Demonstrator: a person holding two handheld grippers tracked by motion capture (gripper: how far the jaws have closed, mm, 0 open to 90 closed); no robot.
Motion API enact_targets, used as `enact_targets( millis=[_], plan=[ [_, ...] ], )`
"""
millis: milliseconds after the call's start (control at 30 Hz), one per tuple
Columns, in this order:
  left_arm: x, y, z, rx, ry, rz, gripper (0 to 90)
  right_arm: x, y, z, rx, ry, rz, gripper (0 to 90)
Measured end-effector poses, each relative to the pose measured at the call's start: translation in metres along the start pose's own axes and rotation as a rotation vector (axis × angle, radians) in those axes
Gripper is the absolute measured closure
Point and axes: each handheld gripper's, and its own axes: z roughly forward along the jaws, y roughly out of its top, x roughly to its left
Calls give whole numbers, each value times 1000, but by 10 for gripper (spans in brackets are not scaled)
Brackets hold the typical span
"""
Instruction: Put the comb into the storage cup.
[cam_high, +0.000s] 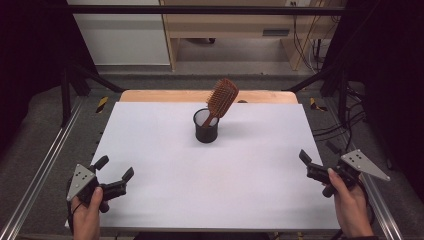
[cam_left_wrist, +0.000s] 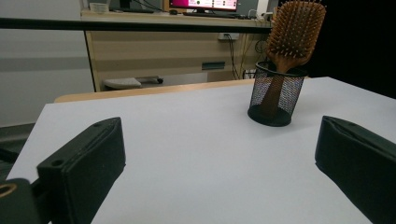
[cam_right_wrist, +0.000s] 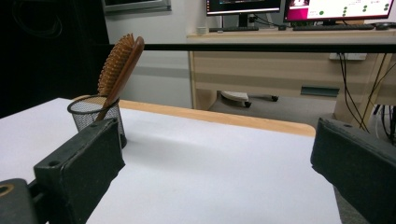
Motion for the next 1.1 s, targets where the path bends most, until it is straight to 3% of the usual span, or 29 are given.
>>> enact_targets(
  millis=[200,400,1100],
  plan=[
    [5,-1,-3,-8,12,-35,19,2,-17,-8,11,8,2,25],
    [5,-1,-3,-12,9,-32,19,4,-31,-8,31,9,14,26],
    [5,0,-4,-26,-7,-25,20,35,-51,15,95,92,-28,30]
  ],
)
